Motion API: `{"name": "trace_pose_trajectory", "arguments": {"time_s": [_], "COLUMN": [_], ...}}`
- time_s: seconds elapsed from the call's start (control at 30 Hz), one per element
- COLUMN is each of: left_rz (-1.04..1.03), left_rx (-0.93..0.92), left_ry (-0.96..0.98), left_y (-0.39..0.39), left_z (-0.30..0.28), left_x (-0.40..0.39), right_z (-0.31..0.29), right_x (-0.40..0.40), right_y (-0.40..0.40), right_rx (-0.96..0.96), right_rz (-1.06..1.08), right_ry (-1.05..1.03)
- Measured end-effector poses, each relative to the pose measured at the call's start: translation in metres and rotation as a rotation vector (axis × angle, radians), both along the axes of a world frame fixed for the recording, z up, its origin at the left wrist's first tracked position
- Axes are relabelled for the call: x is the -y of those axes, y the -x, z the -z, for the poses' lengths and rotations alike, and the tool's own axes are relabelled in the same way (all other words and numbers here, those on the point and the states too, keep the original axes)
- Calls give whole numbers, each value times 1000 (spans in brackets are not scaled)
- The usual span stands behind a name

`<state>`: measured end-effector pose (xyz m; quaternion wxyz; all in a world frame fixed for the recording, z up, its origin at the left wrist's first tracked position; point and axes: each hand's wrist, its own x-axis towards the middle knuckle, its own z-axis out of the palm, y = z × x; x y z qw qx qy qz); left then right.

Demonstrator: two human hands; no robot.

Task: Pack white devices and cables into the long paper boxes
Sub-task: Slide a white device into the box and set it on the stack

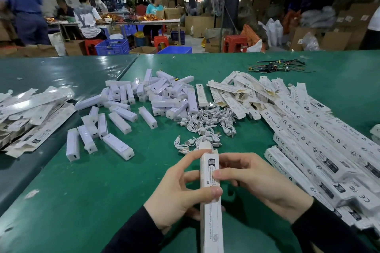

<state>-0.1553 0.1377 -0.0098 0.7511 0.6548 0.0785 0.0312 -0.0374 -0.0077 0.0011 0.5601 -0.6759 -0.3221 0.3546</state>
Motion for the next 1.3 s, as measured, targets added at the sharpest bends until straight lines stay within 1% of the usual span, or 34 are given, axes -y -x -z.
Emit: {"name": "trace_pose_trajectory", "arguments": {"time_s": [0.17,0.27,0.37,0.43,0.47,0.6,0.73,0.9,1.0,1.17,1.3], "left_rz": [53,72,107,149,168,221,228,156,97,29,0], "left_rx": [11,22,37,38,34,8,27,74,71,76,80], "left_ry": [60,54,54,75,83,77,83,52,32,1,-12], "left_y": [1,1,2,4,5,4,5,4,3,3,3], "left_z": [1,1,-1,-2,-2,-2,-4,-1,-1,-3,-4], "left_x": [1,2,1,3,3,5,4,6,10,10,11], "right_z": [1,2,3,4,5,5,3,1,1,-2,-3], "right_x": [0,1,-3,-7,-8,-6,-5,-6,-6,-6,-5], "right_y": [-1,-3,-3,-2,-1,2,3,3,4,5,8], "right_rx": [-29,-55,-245,-386,-421,-381,-406,-411,-413,-419,-355], "right_rz": [-9,-16,37,134,168,126,158,181,205,186,214], "right_ry": [15,18,-47,-97,-103,-60,-80,-84,-83,-86,-101]}}
